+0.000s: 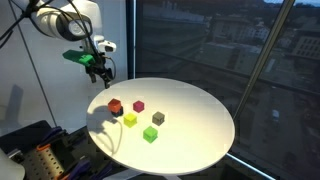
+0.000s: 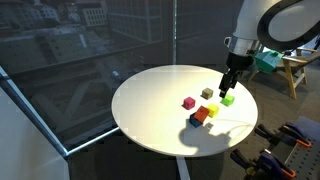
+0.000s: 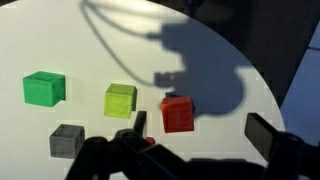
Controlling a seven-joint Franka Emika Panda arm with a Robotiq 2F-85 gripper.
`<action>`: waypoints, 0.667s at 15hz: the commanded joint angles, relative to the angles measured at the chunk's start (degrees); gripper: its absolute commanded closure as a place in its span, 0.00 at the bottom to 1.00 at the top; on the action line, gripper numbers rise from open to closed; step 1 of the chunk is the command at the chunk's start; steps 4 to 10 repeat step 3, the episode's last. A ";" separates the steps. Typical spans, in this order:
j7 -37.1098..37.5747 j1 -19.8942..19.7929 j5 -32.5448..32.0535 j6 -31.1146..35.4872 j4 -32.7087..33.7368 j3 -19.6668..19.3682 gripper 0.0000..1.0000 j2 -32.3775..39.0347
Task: Put the orange building block on top of the blue building block
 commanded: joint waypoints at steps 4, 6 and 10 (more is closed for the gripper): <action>-0.18 -0.65 0.27 -0.10 0.04 0.69 0.00 -0.06; -0.18 -0.65 0.27 -0.10 0.04 0.69 0.00 -0.06; -0.18 -0.65 0.27 -0.10 0.04 0.69 0.00 -0.06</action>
